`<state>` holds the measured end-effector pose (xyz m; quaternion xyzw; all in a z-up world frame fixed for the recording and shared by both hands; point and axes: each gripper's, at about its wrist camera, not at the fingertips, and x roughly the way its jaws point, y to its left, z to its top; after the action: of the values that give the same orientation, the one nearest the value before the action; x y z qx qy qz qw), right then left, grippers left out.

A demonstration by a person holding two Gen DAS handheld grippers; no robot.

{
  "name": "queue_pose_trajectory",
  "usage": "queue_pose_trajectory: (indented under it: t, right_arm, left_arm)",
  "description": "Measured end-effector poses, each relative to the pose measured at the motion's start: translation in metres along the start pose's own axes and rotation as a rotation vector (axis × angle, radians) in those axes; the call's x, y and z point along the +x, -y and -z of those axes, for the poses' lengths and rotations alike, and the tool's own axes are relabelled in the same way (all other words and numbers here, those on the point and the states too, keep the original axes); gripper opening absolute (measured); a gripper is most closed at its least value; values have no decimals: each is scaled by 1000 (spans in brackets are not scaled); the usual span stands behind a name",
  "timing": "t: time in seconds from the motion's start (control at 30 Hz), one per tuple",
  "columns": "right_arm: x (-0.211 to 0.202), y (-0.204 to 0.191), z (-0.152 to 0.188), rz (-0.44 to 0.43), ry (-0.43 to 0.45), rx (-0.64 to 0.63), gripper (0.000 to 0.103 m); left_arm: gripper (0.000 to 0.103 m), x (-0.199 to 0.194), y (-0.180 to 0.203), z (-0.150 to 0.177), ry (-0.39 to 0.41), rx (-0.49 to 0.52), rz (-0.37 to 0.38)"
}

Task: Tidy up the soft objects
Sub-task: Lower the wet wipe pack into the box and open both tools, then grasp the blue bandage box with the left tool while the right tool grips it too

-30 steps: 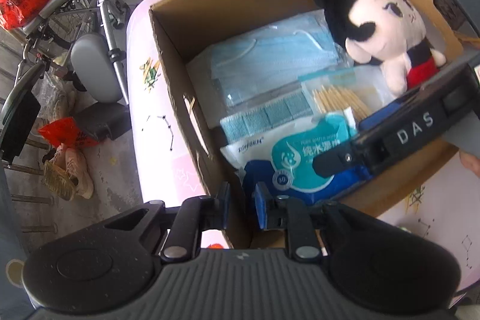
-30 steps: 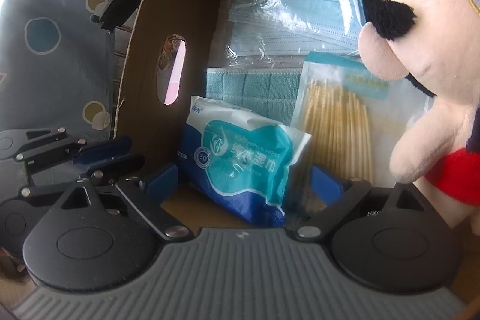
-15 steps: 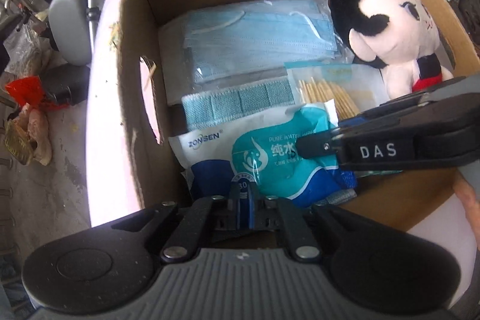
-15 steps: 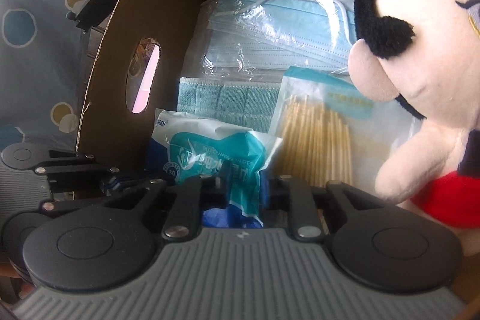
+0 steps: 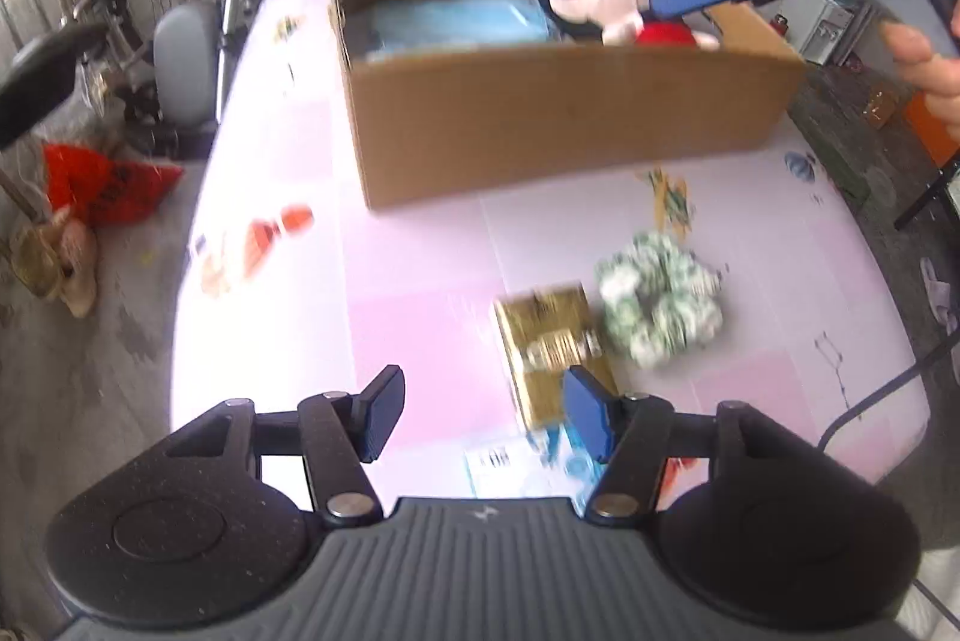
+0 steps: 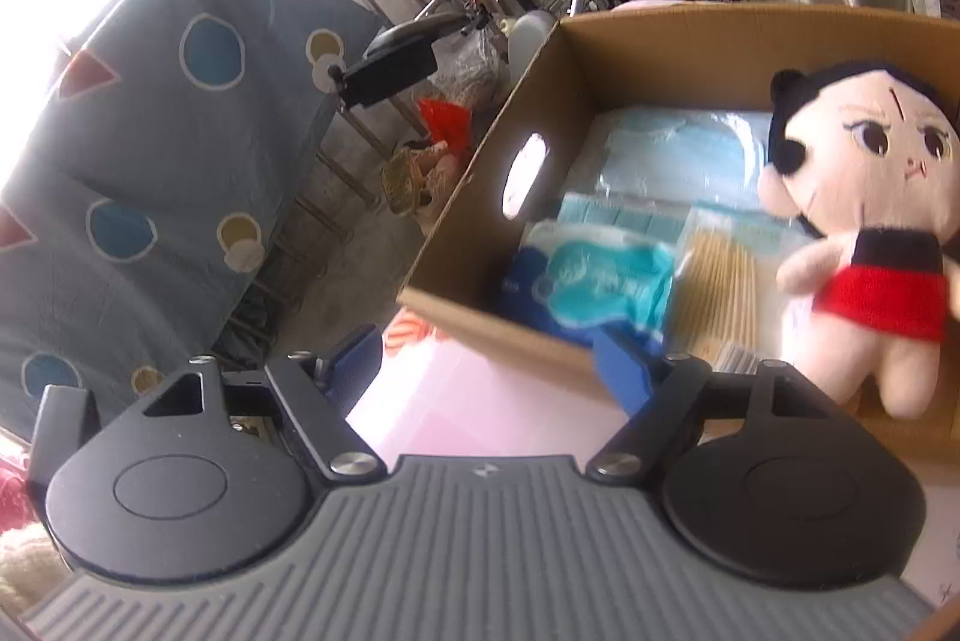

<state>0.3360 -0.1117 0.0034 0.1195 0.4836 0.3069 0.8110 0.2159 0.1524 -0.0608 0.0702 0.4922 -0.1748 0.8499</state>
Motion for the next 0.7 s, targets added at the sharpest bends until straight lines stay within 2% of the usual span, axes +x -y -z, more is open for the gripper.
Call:
queue_pose_trajectory:
  t: [0.07,0.17,0.23,0.27,0.3,0.37,0.47,0.6,0.7]
  right_arm:
    - [1,-9,32,-2,-37,-11,78]
    - [10,-18,82,-25,-68,-13,78]
    - [18,-18,108,-47,-96,26,78]
    - [22,-18,120,-57,-113,45,78]
    - [24,-17,128,-64,-123,60,78]
    - [24,-15,149,-71,-137,102,78]
    - [21,-4,173,-48,-156,144,78]
    - [14,14,197,-23,-174,191,78]
    - [7,24,212,10,-177,207,78]
  left_arm:
    - [76,12,6,39,-55,-34,42]
    - [77,33,14,78,-109,-89,101]
    - [78,44,20,94,-143,-114,104]
    - [77,49,21,99,-142,-120,107]
    - [77,48,24,104,-107,-113,96]
    - [77,47,37,107,-96,-26,66]
    - [77,46,49,110,-113,64,100]
    - [76,44,70,114,-69,220,97]
    - [76,50,88,108,-75,341,145]
